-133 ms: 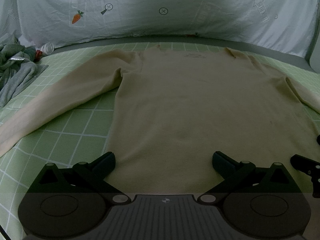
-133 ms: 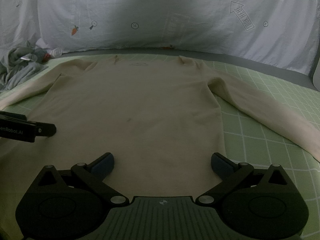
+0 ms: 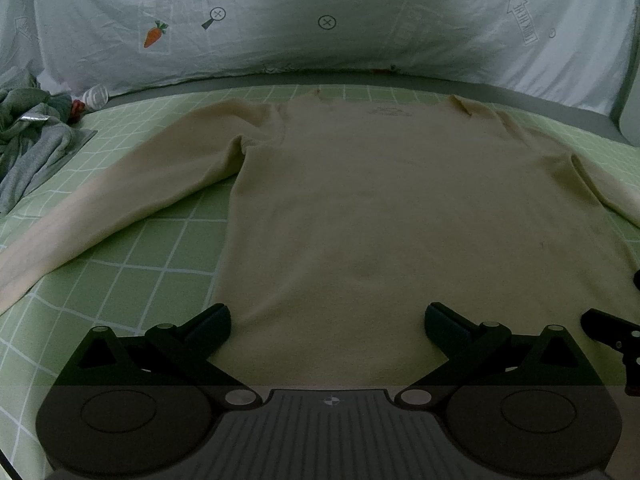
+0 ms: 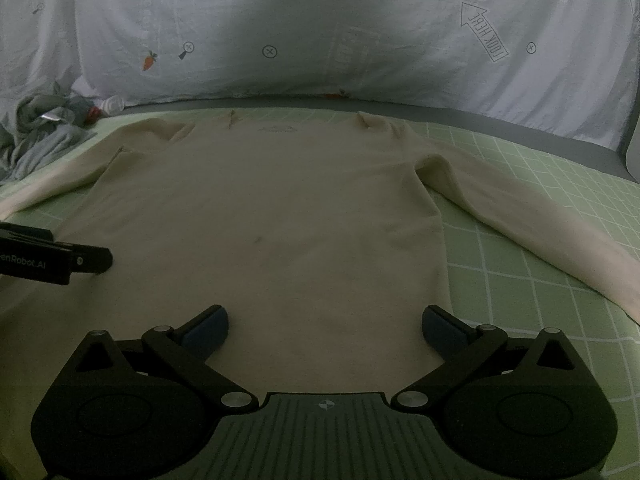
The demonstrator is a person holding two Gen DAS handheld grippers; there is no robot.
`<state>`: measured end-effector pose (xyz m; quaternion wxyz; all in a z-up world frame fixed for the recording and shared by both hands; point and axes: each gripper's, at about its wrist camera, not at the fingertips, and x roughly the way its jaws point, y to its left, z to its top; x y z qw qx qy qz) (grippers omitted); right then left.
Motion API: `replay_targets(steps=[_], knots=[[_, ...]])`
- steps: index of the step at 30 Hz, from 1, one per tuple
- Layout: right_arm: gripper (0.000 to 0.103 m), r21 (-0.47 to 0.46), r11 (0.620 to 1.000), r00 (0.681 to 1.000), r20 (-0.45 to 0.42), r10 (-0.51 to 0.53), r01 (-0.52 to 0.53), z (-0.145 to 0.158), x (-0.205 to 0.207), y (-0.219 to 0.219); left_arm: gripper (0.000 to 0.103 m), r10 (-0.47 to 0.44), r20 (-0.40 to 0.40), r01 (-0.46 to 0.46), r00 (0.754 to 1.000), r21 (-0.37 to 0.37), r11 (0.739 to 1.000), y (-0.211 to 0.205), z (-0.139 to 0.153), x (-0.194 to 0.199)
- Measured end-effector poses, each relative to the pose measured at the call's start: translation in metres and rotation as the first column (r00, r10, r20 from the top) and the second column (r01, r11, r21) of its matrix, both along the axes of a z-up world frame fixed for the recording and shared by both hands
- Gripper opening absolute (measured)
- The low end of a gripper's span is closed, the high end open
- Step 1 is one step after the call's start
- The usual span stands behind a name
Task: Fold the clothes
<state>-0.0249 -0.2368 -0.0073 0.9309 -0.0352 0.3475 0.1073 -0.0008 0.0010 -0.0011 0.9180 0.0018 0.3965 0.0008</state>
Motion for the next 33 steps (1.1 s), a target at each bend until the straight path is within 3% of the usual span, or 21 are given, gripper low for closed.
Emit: replay_targets(steps=[18, 22, 25, 28, 33], knots=[[0.103, 0.003, 1.000, 1.000, 0.004, 0.001, -0.001, -0.001, -0.002, 0.000, 0.103, 0.039, -0.063, -0.040, 0.997, -0.013, 0.999, 0.000, 0.008, -0.006], [0.103, 0.004, 1.000, 1.000, 0.006, 0.001, -0.001, -0.001, -0.002, 0.000, 0.103, 0.052, -0.123, -0.056, 0.991, -0.034, 0.998, 0.004, 0.012, -0.014], [0.103, 0.001, 1.000, 1.000, 0.009, -0.002, 0.002, -0.002, -0.002, 0.001, 0.103, 0.086, -0.162, -0.101, 0.983, -0.091, 0.991, 0.014, 0.018, -0.023], [0.103, 0.000, 1.000, 1.000, 0.009, -0.004, 0.004, -0.002, -0.002, 0.001, 0.103, 0.225, -0.200, -0.267, 0.954, -0.217, 0.939, 0.056, 0.024, -0.041], [0.103, -0.002, 1.000, 1.000, 0.007, -0.006, 0.006, -0.001, -0.002, 0.003, 0.103, 0.435, -0.266, -0.508, 0.860, -0.374, 0.776, 0.134, 0.028, -0.067]])
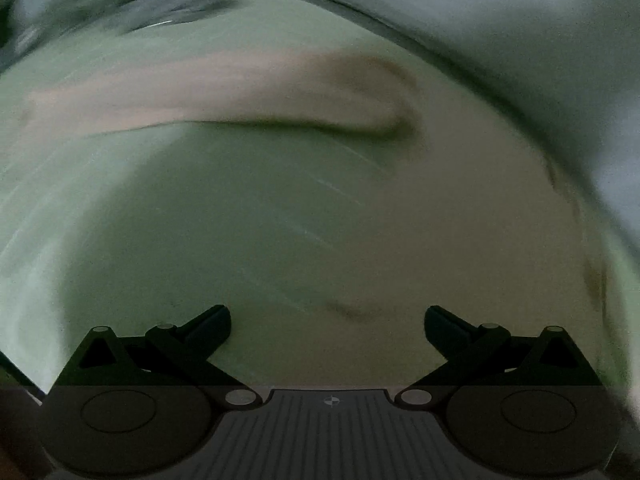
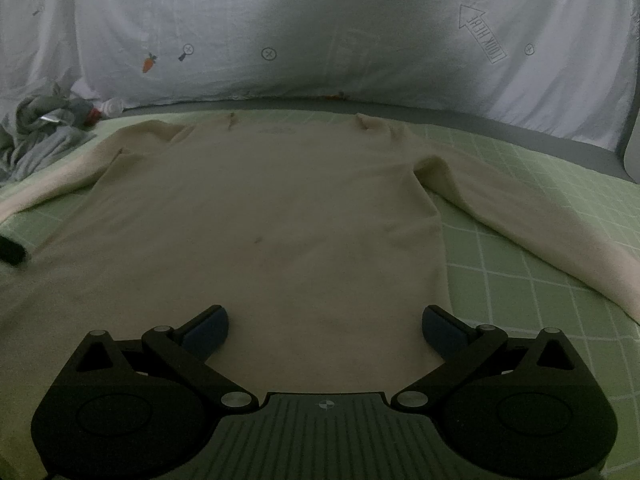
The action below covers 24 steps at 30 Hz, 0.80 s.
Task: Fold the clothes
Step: 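Grasp the sweater sleeve cuff with the right gripper and lift it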
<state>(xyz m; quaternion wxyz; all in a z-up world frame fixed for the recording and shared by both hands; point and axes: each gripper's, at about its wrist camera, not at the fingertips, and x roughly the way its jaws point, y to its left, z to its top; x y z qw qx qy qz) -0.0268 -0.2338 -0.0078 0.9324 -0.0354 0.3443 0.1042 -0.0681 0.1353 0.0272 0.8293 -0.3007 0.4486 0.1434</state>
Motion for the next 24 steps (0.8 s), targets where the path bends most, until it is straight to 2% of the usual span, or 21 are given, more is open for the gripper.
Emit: replay_targets(steps=[2, 5, 7, 8, 10, 12, 13, 15, 17, 19, 21, 22, 24], knots=[[0.103, -0.004, 1.000, 1.000, -0.003, -0.009, 0.009, 0.001, 0.000, 0.002, 0.103, 0.156, 0.044, -0.149, 0.987, -0.128, 0.981, 0.057, 0.001, -0.018], [0.103, -0.025, 0.998, 0.998, -0.034, -0.053, 0.052, 0.006, 0.003, 0.009, 0.103, 0.277, 0.088, -0.251, 0.957, -0.231, 0.940, 0.112, -0.001, -0.034], [0.103, -0.040, 0.994, 0.992, -0.066, -0.103, 0.100, 0.010, 0.005, 0.019, 0.103, 0.343, 0.112, -0.301, 0.933, -0.279, 0.912, 0.171, -0.004, -0.045], [0.103, -0.053, 0.989, 0.985, -0.092, -0.143, 0.139, 0.013, 0.006, 0.027, 0.103, 0.357, 0.112, -0.313, 0.927, -0.292, 0.904, 0.198, -0.007, -0.048], [0.103, -0.086, 0.980, 0.974, -0.124, -0.192, 0.182, 0.021, 0.004, 0.048, 0.103, 0.362, 0.118, -0.306, 0.925, -0.332, 0.892, 0.226, -0.011, -0.050], [0.103, -0.100, 0.976, 0.971, -0.119, -0.206, 0.195, 0.028, -0.001, 0.070, 0.103, 0.358, 0.146, -0.271, 0.922, -0.415, 0.868, 0.264, -0.019, -0.055], [0.103, -0.106, 0.976, 0.977, -0.086, -0.197, 0.188, 0.037, -0.007, 0.098, 0.103, 0.352, 0.158, -0.251, 0.922, -0.447, 0.858, 0.272, -0.023, -0.056], [0.103, -0.124, 0.982, 0.987, -0.049, -0.152, 0.145, 0.046, -0.014, 0.138, 0.103, 0.335, 0.180, -0.198, 0.925, -0.524, 0.828, 0.287, -0.030, -0.058], [0.103, -0.154, 0.988, 1.000, -0.018, -0.002, -0.001, 0.052, -0.023, 0.207, 0.103, 0.307, 0.187, -0.142, 0.933, -0.594, 0.792, 0.300, -0.038, -0.062], [0.103, -0.191, 0.971, 0.989, 0.011, 0.150, -0.145, 0.049, -0.035, 0.268, 0.103, 0.264, 0.184, -0.088, 0.947, -0.641, 0.763, 0.312, -0.043, -0.065], [0.103, -0.231, 0.941, 0.966, 0.015, 0.258, -0.248, 0.043, -0.043, 0.313, 0.103, 0.236, 0.173, -0.076, 0.956, -0.631, 0.772, 0.321, -0.038, -0.061], [0.103, -0.263, 0.910, 0.942, 0.011, 0.336, -0.321, 0.037, -0.051, 0.348, 0.103, 0.224, 0.167, -0.074, 0.960, -0.620, 0.781, 0.325, -0.035, -0.058], [0.103, -0.286, 0.865, 0.903, 0.000, 0.430, -0.412, 0.030, -0.061, 0.393, 0.103, 0.189, 0.159, -0.065, 0.969, -0.573, 0.817, 0.338, -0.027, -0.053]])
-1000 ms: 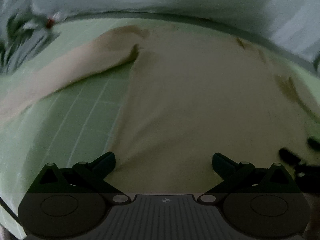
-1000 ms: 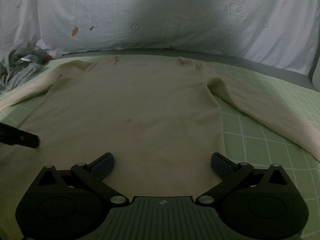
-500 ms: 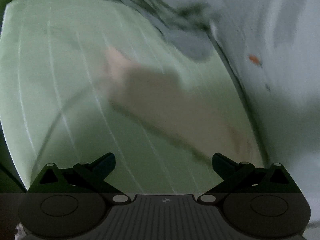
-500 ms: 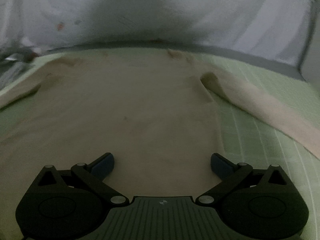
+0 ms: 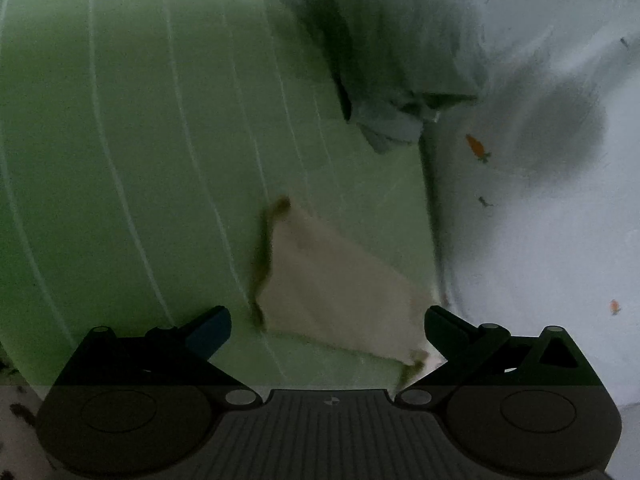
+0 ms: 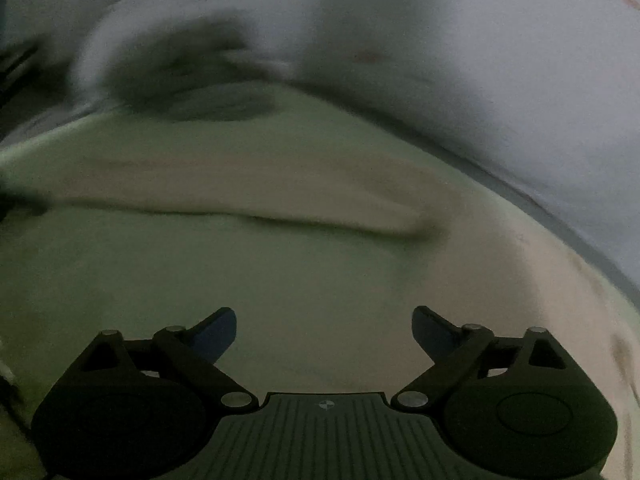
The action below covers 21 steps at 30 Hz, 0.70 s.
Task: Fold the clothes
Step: 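Grasp the sweater sleeve cuff with the right gripper and lift it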
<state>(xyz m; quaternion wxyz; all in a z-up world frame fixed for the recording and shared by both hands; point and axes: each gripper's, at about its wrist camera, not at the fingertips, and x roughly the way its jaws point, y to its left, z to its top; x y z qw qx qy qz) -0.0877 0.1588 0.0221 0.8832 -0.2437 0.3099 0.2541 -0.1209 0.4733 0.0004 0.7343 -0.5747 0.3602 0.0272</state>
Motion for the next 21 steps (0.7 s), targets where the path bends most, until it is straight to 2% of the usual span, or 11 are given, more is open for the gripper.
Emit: replay_targets(steps=[2, 6, 10, 13, 14, 16, 17, 19, 21], knots=[[0.103, -0.018, 0.995, 0.995, 0.000, 0.099, -0.099, -0.005, -0.011, 0.036, 0.103, -0.026, -0.003, 0.026, 1.000, 0.026, 0.999, 0.008, 0.000, 0.008], [0.103, -0.030, 0.971, 0.970, 0.047, 0.240, -0.239, -0.009, -0.025, 0.087, 0.103, -0.079, 0.012, 0.079, 0.997, 0.025, 0.997, 0.017, -0.003, 0.009], [0.103, -0.010, 0.965, 0.964, 0.048, 0.262, -0.262, -0.011, -0.013, 0.121, 0.103, -0.120, 0.021, 0.120, 0.993, 0.012, 0.993, 0.025, -0.005, 0.009], [0.102, 0.006, 0.967, 0.967, 0.018, 0.255, -0.255, -0.009, 0.003, 0.140, 0.103, -0.109, 0.029, 0.109, 0.994, -0.001, 0.994, 0.034, -0.008, 0.009], [0.097, 0.011, 0.967, 0.967, 0.004, 0.256, -0.256, -0.008, 0.007, 0.143, 0.103, -0.109, 0.032, 0.109, 0.994, -0.006, 0.994, 0.035, -0.008, 0.008], [0.071, 0.018, 0.964, 0.964, -0.024, 0.264, -0.264, -0.007, 0.011, 0.148, 0.103, -0.113, 0.038, 0.113, 0.993, -0.017, 0.993, 0.038, -0.010, 0.007], [0.063, 0.014, 0.959, 0.959, -0.039, 0.282, -0.281, -0.005, 0.009, 0.152, 0.103, -0.115, 0.039, 0.116, 0.993, -0.020, 0.993, 0.039, -0.011, 0.009], [0.020, -0.013, 0.949, 0.948, -0.058, 0.314, -0.315, -0.005, 0.007, 0.160, 0.103, -0.118, 0.036, 0.119, 0.992, -0.020, 0.993, 0.040, -0.012, 0.013], [0.011, -0.058, 0.945, 0.947, -0.052, 0.319, -0.321, -0.005, 0.003, 0.166, 0.103, -0.121, 0.034, 0.122, 0.992, -0.018, 0.992, 0.040, -0.012, 0.014]])
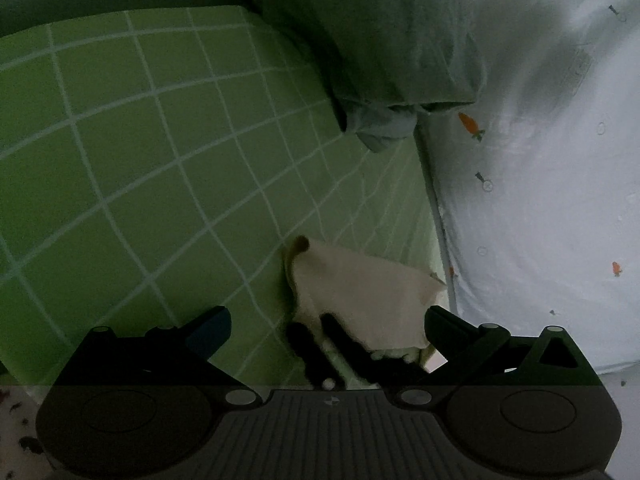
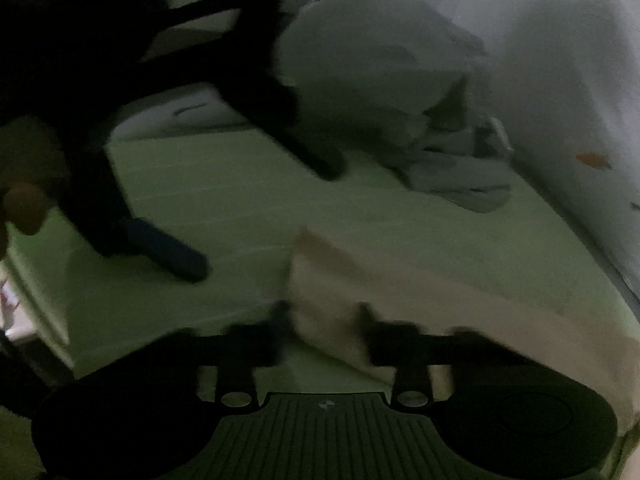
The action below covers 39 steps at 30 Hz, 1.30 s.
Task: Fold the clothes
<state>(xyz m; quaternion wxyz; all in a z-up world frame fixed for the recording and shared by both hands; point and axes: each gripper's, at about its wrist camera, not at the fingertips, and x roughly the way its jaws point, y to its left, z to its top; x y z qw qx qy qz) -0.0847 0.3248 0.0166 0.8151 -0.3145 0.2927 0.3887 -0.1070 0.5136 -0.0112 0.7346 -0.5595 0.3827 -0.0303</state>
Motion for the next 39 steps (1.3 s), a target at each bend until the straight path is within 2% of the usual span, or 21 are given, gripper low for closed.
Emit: replay_targets(steps=[4, 6, 9, 12, 14, 15, 16, 17, 18, 21, 22, 23, 24, 25, 26, 28, 30, 31, 35, 37, 39], knots=[[0.009, 0.012, 0.999, 0.999, -0.016, -0.047, 0.047, 0.010, 0.007, -0.012, 0.103, -0.006, 0.001, 0.005, 1.000, 0.023, 1.000, -0.002, 0.002, 0.000], [0.009, 0.062, 0.990, 0.992, -0.026, -0.123, 0.125, 0.028, 0.020, -0.031, 0.103, -0.008, 0.004, 0.008, 1.000, 0.050, 0.999, -0.005, 0.004, -0.001], [0.009, 0.153, 0.953, 0.964, -0.074, -0.254, 0.262, 0.056, 0.044, -0.067, 0.103, -0.034, 0.008, 0.033, 0.999, 0.110, 0.993, -0.012, 0.007, 0.002], [0.009, 0.306, 0.807, 0.863, -0.189, -0.469, 0.505, 0.097, 0.080, -0.146, 0.103, -0.083, -0.013, 0.084, 0.996, 0.217, 0.972, -0.029, 0.016, 0.008], [0.009, 0.383, 0.686, 0.783, -0.228, -0.579, 0.619, 0.119, 0.093, -0.199, 0.103, -0.149, -0.035, 0.153, 0.988, 0.264, 0.952, -0.049, 0.022, 0.018], [0.009, 0.406, 0.643, 0.755, -0.239, -0.611, 0.649, 0.126, 0.095, -0.218, 0.103, -0.167, -0.039, 0.171, 0.985, 0.273, 0.947, -0.055, 0.023, 0.021], [0.009, 0.445, 0.558, 0.697, -0.254, -0.671, 0.700, 0.138, 0.097, -0.255, 0.103, -0.194, -0.034, 0.196, 0.980, 0.280, 0.940, -0.065, 0.025, 0.024], [0.009, 0.471, 0.490, 0.646, -0.256, -0.719, 0.733, 0.146, 0.097, -0.285, 0.103, -0.234, -0.027, 0.232, 0.972, 0.286, 0.930, -0.081, 0.028, 0.030], [0.009, 0.484, 0.439, 0.602, -0.256, -0.757, 0.757, 0.150, 0.097, -0.311, 0.103, -0.264, -0.023, 0.259, 0.964, 0.288, 0.922, -0.093, 0.030, 0.035], [0.009, 0.500, 0.309, 0.485, -0.272, -0.831, 0.809, 0.152, 0.094, -0.376, 0.103, -0.342, -0.015, 0.331, 0.939, 0.302, 0.894, -0.130, 0.034, 0.050], [0.009, 0.499, 0.244, 0.428, -0.296, -0.854, 0.831, 0.148, 0.091, -0.409, 0.103, -0.369, -0.013, 0.354, 0.929, 0.310, 0.882, -0.142, 0.035, 0.055], [0.009, 0.493, 0.196, 0.385, -0.316, -0.867, 0.848, 0.141, 0.089, -0.434, 0.103, -0.386, -0.013, 0.369, 0.923, 0.319, 0.873, -0.152, 0.036, 0.058], [0.009, 0.487, 0.172, 0.361, -0.327, -0.873, 0.856, 0.137, 0.088, -0.447, 0.103, -0.406, -0.016, 0.387, 0.914, 0.339, 0.857, -0.167, 0.038, 0.063], [0.009, 0.468, 0.124, 0.313, -0.353, -0.882, 0.875, 0.126, 0.087, -0.474, 0.103, -0.432, -0.019, 0.408, 0.902, 0.365, 0.837, -0.186, 0.040, 0.069], [0.009, 0.448, 0.088, 0.279, -0.381, -0.882, 0.890, 0.115, 0.086, -0.495, 0.103, -0.451, -0.022, 0.425, 0.892, 0.383, 0.820, -0.206, 0.043, 0.073], [0.009, 0.406, 0.054, 0.243, -0.431, -0.869, 0.912, 0.097, 0.089, -0.520, 0.103, -0.457, -0.035, 0.433, 0.889, 0.393, 0.812, -0.239, 0.044, 0.076], [0.010, 0.326, 0.046, 0.220, -0.521, -0.825, 0.944, 0.064, 0.093, -0.555, 0.103, -0.455, -0.047, 0.435, 0.889, 0.395, 0.809, -0.261, 0.045, 0.077], [0.011, 0.315, 0.046, 0.217, -0.532, -0.818, 0.948, 0.059, 0.095, -0.557, 0.103, -0.458, -0.061, 0.441, 0.887, 0.404, 0.801, -0.282, 0.045, 0.076], [0.021, 0.245, 0.089, 0.230, -0.642, -0.732, 0.966, 0.013, 0.100, -0.591, 0.103, -0.443, -0.142, 0.454, 0.885, 0.467, 0.759, -0.336, 0.043, 0.064], [0.038, 0.239, 0.119, 0.253, -0.671, -0.697, 0.964, 0.000, 0.102, -0.598, 0.103, -0.414, -0.173, 0.443, 0.894, 0.481, 0.757, -0.354, 0.039, 0.059], [0.044, 0.245, 0.149, 0.280, -0.685, -0.673, 0.958, -0.006, 0.113, -0.598, 0.103, -0.390, -0.190, 0.431, 0.901, 0.493, 0.756, -0.368, 0.036, 0.056]])
